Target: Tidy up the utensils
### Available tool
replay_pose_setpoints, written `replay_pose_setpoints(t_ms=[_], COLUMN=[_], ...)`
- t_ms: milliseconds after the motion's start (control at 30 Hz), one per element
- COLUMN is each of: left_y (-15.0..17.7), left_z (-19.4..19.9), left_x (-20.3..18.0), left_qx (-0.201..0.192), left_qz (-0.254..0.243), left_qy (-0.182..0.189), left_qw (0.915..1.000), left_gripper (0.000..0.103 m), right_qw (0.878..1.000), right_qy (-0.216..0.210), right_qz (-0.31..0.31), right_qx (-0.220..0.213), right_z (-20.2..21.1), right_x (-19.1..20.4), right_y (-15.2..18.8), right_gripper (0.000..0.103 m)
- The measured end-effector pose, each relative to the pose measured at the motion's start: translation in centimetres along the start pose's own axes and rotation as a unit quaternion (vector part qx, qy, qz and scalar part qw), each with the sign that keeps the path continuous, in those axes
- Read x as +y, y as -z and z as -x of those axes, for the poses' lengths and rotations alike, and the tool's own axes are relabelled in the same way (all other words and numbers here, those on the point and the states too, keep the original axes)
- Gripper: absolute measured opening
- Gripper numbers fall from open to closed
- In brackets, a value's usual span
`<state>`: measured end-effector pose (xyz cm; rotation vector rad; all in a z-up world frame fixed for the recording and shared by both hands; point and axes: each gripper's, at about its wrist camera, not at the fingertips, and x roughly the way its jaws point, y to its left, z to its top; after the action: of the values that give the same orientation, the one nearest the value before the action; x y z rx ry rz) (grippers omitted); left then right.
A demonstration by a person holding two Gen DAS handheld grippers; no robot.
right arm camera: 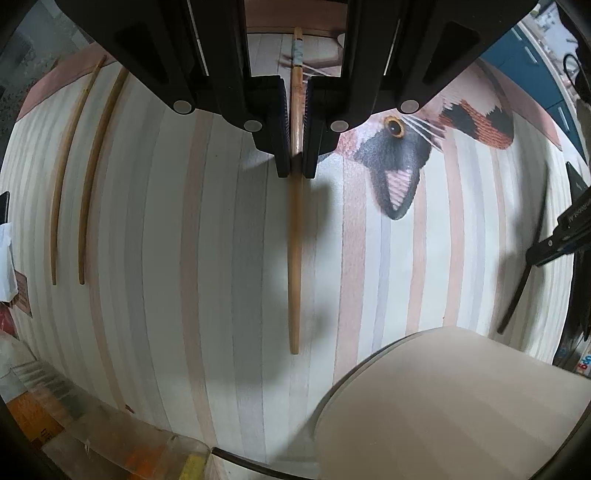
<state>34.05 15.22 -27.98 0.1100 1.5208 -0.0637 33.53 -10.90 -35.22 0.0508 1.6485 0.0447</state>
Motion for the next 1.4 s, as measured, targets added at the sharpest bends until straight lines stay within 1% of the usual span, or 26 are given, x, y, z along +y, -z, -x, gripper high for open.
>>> replay_pose_setpoints(t_ms=[67,133,200,267,367,400,433,467,500,567,633,667,733,833,933,967,1033,1067,1133,1333,1400], left_y=[1.7,3.4,5.4,6.7,7.5,7.5,7.5,7.2,6.9,6.5,6.2,6.2,6.1,6.3,6.2,6.0,6.5,6.9,7.6,8.7,8.9], left_z=[0.0,0.0,-0.2,-0.3,-0.3,-0.3,-0.2,-0.3,-0.3,-0.3,-0.4,-0.5,-0.5,-0.6,-0.4,-0.3,0.3,0.8,2.0,6.1,7.4], left_x=[-0.6,-0.9,-1.2,-1.7,-2.5,-2.8,-3.6,-4.3,-4.9,-6.0,-7.3,-8.0,-8.8,-9.4,-9.1,-8.8,-8.1,-8.0,-7.5,-5.6,-5.8], left_qx=[0.001,0.010,0.021,0.024,0.014,0.012,0.010,0.006,0.000,-0.006,-0.013,-0.018,-0.032,-0.037,-0.042,-0.045,-0.054,-0.059,-0.070,-0.108,-0.125], left_qz=[0.024,0.065,0.107,0.127,0.122,0.110,0.097,0.081,0.056,0.017,-0.020,-0.033,-0.048,-0.038,-0.021,-0.015,-0.004,0.000,0.004,0.026,0.034], left_qy=[0.006,0.039,0.077,0.102,0.096,0.088,0.079,0.068,0.052,0.022,-0.005,-0.014,-0.023,-0.019,-0.021,-0.020,-0.014,-0.008,-0.001,0.008,0.009], left_qw=[0.9997,0.9971,0.9910,0.9864,0.9878,0.9899,0.9921,0.9944,0.9971,0.9996,0.9997,0.9992,0.9981,0.9984,0.9987,0.9987,0.9984,0.9982,0.9975,0.9938,0.9916], left_gripper=[0.005,0.005,0.005,0.005,0.006,0.007,0.007,0.010,0.010,0.010,0.011,0.011,0.010,0.004,0.004,0.004,0.004,0.004,0.004,0.004,0.004], right_qw=[1.000,1.000,1.000,0.999,0.999,0.999,0.999,0.999,0.999,0.999,1.000,1.000,1.000,1.000,1.000,0.999,0.999,0.999,0.998,0.993,0.990], right_qy=[-0.004,-0.010,-0.024,-0.028,-0.025,-0.023,-0.019,-0.015,-0.012,-0.005,-0.006,-0.008,-0.008,-0.001,0.008,0.006,-0.005,-0.017,-0.023,-0.041,-0.045], right_qz=[0.003,0.003,0.006,0.015,0.026,0.028,0.028,0.028,0.028,0.028,0.021,0.019,0.017,0.017,0.029,0.028,0.019,0.013,0.014,0.027,0.029], right_qx=[-0.003,0.000,0.007,0.013,0.012,0.011,0.012,0.014,0.015,0.019,0.023,0.014,0.011,0.008,-0.009,-0.015,-0.030,-0.044,-0.053,-0.108,-0.128], right_z=[0.0,0.0,0.0,0.1,0.2,0.2,0.2,0.3,0.3,0.2,0.1,0.0,0.0,0.1,-0.1,0.3,1.0,2.1,2.8,6.5,7.9], right_x=[0.6,0.9,1.0,1.0,1.3,1.4,1.6,1.7,1.9,2.3,2.5,2.3,2.2,2.5,3.1,3.1,2.9,2.1,2.1,3.2,3.2], right_y=[0.0,0.3,1.2,2.0,2.6,2.6,2.6,2.6,2.5,2.4,2.3,2.0,1.7,1.6,2.1,2.3,3.1,3.9,4.3,7.1,7.9], right_gripper=[0.007,0.007,0.007,0.007,0.007,0.007,0.007,0.007,0.007,0.007,0.008,0.008,0.008,0.008,0.007,0.007,0.007,0.007,0.007,0.007,0.007])
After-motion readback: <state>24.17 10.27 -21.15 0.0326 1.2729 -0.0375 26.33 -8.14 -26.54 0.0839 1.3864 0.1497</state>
